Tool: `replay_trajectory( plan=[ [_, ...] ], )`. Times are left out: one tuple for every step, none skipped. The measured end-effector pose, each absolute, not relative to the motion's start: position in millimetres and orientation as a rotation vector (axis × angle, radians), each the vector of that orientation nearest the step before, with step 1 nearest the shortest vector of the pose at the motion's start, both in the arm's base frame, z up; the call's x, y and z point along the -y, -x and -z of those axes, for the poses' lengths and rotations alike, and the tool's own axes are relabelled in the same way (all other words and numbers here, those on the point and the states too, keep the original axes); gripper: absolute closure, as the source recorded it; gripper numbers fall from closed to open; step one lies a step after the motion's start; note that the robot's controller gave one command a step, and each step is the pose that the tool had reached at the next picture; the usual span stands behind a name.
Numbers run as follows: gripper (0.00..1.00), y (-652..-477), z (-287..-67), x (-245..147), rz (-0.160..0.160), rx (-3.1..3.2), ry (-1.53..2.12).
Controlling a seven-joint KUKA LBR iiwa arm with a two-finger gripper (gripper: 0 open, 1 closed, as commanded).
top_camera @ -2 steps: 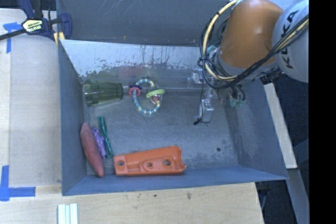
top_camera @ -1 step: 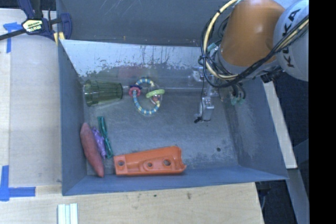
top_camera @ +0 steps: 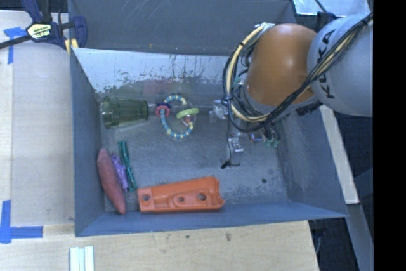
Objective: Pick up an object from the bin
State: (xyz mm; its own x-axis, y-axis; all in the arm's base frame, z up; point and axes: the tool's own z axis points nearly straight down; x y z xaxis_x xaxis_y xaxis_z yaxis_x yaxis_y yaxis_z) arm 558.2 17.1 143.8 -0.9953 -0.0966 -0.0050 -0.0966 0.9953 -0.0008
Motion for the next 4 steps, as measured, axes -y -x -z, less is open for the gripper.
replay_trajectory(
  plan=[
    [0.0,-517.6,-130,-78,-0.002,-3.134,0.165],
    [0.0,-513.8,-138,-86,0.001,-3.099,0.468],
    [0.0,-501.8,-80,-89,-0.002,-3.109,0.377],
    [1.0,-490.8,-71,-109,0.003,-3.066,0.638]
  ],
)
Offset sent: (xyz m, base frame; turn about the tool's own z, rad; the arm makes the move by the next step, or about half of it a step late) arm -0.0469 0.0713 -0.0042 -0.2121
